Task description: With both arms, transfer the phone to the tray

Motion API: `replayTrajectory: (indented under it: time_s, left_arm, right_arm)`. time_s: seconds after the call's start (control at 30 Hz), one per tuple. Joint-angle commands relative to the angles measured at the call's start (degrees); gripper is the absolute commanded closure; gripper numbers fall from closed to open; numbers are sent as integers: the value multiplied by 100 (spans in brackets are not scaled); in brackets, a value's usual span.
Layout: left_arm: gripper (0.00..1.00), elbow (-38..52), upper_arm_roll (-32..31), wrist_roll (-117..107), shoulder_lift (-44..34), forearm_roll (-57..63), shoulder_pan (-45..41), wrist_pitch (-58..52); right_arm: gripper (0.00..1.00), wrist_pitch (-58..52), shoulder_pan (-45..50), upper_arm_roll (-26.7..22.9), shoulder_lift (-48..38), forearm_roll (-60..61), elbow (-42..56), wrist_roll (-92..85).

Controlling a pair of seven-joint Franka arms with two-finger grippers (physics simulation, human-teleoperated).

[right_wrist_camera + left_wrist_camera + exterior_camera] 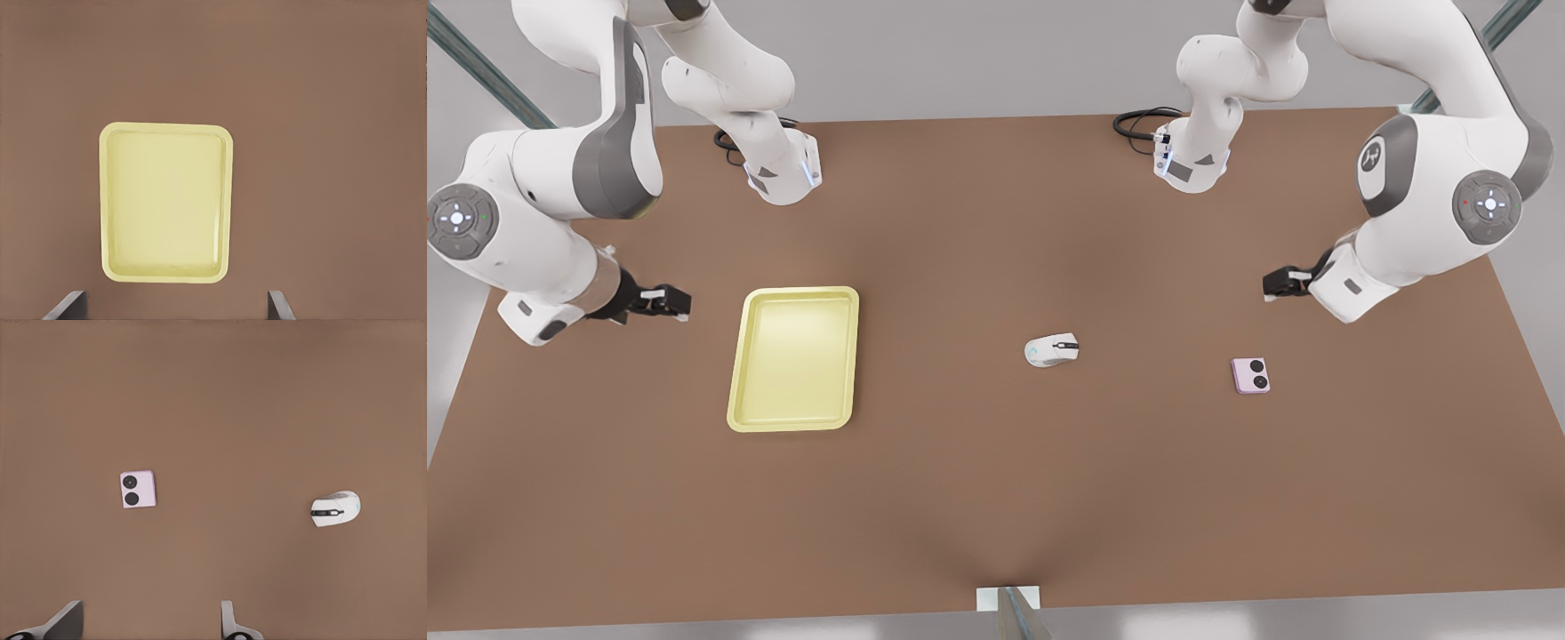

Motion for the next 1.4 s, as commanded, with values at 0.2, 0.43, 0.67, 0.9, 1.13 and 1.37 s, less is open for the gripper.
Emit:
replayTrajectory:
  time_s: [0.2, 0.43, 0.67, 0.9, 1.13, 1.37]
  left_arm:
    - [0, -551, -7, -70, 1858, -166, 238, 2363]
    - [0, -2669, -24, 343, 1788, -456, 915, 5133]
    - [0, -3259, -24, 369, 2034, -465, 906, 5854]
    - [0, -3294, -33, 896, 2078, -456, 906, 5739]
    - [0, -3338, -50, 1152, 2192, -465, 871, 5616]
    - [23, -3303, -50, 1081, 2271, -465, 888, 5616]
  right_arm:
    - [0, 355, -1, 1, -6, 2, 3, 45]
    - [0, 364, -1, 1, 3, 2, 3, 45]
    - [0, 373, -1, 1, 3, 2, 3, 45]
    - [0, 382, -1, 1, 3, 2, 3, 36]
    - [0, 382, -1, 1, 3, 2, 3, 36]
    - [0, 434, -1, 1, 3, 2, 3, 54]
